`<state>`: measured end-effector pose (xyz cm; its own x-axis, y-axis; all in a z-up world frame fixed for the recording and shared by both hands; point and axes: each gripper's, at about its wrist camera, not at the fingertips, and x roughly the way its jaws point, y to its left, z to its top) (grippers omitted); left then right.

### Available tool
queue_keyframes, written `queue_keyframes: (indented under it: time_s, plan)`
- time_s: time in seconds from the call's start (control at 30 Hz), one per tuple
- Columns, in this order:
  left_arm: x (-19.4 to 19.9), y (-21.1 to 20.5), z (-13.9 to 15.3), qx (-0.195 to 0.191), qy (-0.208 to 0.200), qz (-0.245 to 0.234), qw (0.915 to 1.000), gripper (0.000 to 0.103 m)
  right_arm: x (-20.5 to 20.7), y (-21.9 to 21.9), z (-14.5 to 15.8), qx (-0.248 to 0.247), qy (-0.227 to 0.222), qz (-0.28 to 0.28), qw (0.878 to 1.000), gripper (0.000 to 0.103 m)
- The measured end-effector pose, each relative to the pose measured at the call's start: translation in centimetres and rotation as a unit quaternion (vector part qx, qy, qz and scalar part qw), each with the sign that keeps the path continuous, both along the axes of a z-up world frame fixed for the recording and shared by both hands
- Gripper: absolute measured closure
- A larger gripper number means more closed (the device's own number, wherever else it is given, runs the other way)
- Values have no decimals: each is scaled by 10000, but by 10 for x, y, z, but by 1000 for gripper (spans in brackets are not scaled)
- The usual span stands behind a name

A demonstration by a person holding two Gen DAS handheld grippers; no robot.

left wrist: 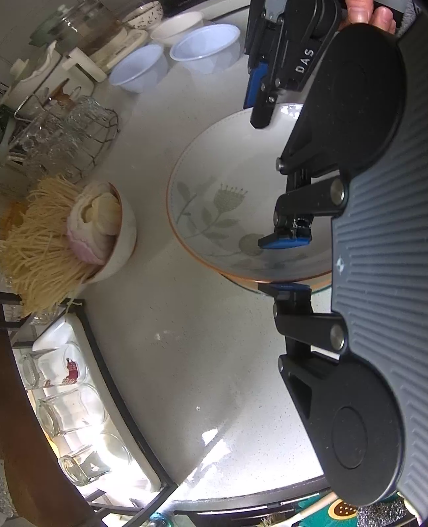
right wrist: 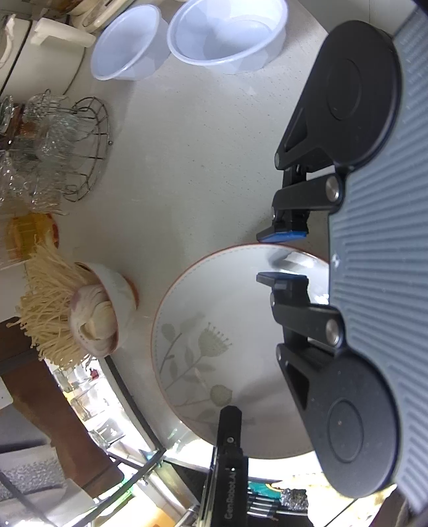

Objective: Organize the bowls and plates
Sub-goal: 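Carry the second bowl with the left gripper and lower it onto the stacked bowl, then open the left gripper to release the second bowl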

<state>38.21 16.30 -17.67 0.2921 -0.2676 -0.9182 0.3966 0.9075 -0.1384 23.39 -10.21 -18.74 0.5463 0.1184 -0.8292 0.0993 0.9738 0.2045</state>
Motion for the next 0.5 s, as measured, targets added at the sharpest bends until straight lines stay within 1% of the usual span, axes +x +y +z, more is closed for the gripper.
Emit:
queue_keyframes:
  time_s: [0.1, 0.3, 0.37, 0.5]
  plan:
    - [2, 4, -2, -88, 121, 17, 9999, 80, 2, 0, -2, 25, 24, -53, 10000, 81]
    - [2, 7, -4, -84, 255, -3, 9996, 78, 5, 2, -7, 40, 99, -94, 9999, 81]
    - [3, 9, -2, -68, 225, 14, 9997, 74, 6, 2, -7, 59, 95, -108, 9999, 80]
    - [5, 13, 6, -333, 310, 54, 9990, 62, 7, 3, -7, 36, 128, -107, 9999, 80]
